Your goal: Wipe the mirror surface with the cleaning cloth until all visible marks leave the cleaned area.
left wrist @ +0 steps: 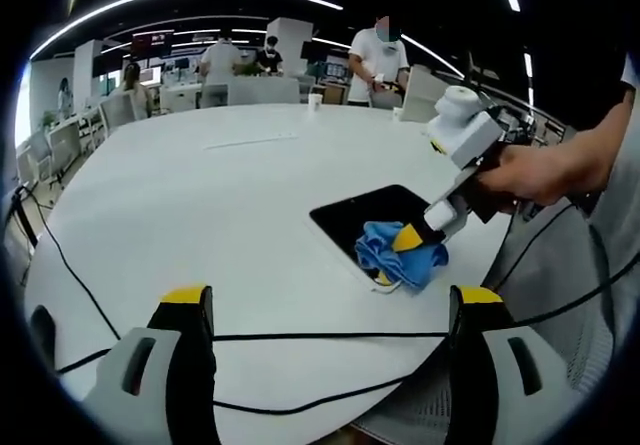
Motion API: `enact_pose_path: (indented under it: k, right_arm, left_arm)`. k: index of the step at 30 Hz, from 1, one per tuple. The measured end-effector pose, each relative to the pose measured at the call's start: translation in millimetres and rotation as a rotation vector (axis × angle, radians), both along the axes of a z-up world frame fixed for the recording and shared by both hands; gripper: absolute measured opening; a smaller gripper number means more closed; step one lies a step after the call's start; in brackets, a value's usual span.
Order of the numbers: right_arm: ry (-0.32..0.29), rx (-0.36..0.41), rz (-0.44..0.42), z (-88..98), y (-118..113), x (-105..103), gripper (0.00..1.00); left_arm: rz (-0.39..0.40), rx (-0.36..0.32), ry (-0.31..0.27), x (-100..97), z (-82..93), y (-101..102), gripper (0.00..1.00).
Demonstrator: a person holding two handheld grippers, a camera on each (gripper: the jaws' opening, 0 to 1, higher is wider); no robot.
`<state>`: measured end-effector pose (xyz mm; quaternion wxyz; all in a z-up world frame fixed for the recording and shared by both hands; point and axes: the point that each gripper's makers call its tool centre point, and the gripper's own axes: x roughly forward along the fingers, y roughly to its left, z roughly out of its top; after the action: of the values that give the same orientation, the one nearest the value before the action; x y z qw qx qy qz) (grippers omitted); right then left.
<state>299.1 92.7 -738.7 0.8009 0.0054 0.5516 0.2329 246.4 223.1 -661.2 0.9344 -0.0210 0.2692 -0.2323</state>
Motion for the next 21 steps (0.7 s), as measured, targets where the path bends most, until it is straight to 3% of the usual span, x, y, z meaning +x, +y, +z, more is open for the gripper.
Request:
enact_pose_path:
  k: [6,21]
  right_arm:
    - [-0.001,0.009,0.041,0.5,19,-5,0.0]
    - [-0.034,0.024,0.063,0.5,22,-6,0.0]
  left_arm:
    - [-0.007,0.002,0.0,-0.2,0.2,-2,0.97]
    - [0.001,0.004,0.009,-2.3,-3.2,1,0.97]
